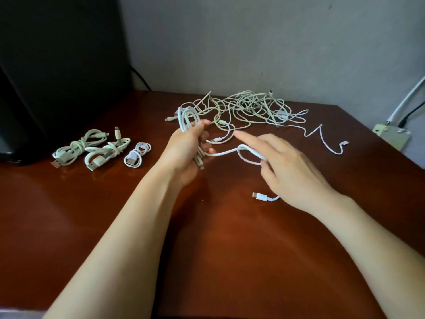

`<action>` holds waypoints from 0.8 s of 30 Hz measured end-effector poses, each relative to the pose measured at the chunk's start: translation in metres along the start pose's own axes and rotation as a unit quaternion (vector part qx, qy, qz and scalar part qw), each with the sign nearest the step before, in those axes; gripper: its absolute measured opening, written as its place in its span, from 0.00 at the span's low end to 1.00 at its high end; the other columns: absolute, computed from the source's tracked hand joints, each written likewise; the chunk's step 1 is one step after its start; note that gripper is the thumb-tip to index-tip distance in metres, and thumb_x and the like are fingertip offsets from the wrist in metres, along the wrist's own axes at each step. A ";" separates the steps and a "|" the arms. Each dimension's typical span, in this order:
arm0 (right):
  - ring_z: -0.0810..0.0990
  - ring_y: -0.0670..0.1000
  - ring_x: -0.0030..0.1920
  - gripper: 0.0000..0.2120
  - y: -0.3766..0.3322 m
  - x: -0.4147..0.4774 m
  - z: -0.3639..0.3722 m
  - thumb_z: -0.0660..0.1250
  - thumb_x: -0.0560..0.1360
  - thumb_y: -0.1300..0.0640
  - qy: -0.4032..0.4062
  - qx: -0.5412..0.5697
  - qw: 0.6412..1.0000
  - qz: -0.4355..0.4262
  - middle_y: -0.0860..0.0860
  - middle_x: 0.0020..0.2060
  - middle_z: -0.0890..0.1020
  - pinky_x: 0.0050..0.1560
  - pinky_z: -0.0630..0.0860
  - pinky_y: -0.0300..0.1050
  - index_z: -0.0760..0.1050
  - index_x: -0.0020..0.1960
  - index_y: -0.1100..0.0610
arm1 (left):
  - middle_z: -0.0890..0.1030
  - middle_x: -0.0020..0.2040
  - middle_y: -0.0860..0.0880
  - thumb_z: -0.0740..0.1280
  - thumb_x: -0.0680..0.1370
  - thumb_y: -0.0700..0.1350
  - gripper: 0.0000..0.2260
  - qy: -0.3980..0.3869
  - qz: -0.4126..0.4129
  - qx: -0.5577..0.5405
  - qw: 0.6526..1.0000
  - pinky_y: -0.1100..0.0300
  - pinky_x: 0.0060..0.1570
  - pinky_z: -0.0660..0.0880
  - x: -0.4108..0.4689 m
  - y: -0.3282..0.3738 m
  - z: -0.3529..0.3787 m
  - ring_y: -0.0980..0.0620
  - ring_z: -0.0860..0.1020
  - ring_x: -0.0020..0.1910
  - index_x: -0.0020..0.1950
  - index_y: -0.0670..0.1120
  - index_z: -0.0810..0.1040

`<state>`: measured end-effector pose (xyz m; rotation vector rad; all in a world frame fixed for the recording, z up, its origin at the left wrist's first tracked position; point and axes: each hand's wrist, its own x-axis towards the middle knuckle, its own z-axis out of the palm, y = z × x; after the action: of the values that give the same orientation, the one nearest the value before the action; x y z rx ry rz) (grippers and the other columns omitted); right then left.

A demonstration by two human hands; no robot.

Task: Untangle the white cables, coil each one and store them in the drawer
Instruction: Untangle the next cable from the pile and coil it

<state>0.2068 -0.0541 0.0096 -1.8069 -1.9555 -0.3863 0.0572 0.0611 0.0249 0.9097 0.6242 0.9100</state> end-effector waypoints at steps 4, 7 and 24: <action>0.73 0.52 0.49 0.27 0.000 0.000 0.003 0.65 0.70 0.74 0.019 0.043 0.994 -0.097 0.48 0.54 0.76 0.50 0.72 0.44 0.73 0.65 0.54 | 0.64 0.31 0.51 0.55 0.83 0.41 0.11 0.013 -0.020 0.006 1.000 0.69 0.21 0.66 0.000 0.000 0.000 0.59 0.62 0.22 0.45 0.45 0.73; 0.75 0.51 0.47 0.14 -0.001 0.001 0.001 0.66 0.73 0.68 0.038 0.089 0.990 -0.105 0.48 0.50 0.78 0.50 0.72 0.41 0.76 0.57 0.57 | 0.64 0.31 0.51 0.55 0.83 0.42 0.10 0.015 -0.031 0.003 0.999 0.69 0.21 0.66 0.000 -0.001 0.001 0.58 0.62 0.24 0.45 0.45 0.74; 0.79 0.46 0.45 0.18 0.014 -0.002 -0.015 0.78 0.66 0.58 0.006 0.196 0.979 -0.053 0.46 0.48 0.77 0.49 0.78 0.41 0.75 0.51 0.54 | 0.62 0.30 0.51 0.55 0.83 0.41 0.10 0.043 -0.084 -0.155 0.983 0.70 0.20 0.64 0.006 0.010 -0.016 0.58 0.63 0.21 0.43 0.44 0.70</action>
<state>0.2223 -0.0616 0.0201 -1.4513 -1.9602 -0.0350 0.0438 0.0761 0.0252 0.5325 0.6039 0.8677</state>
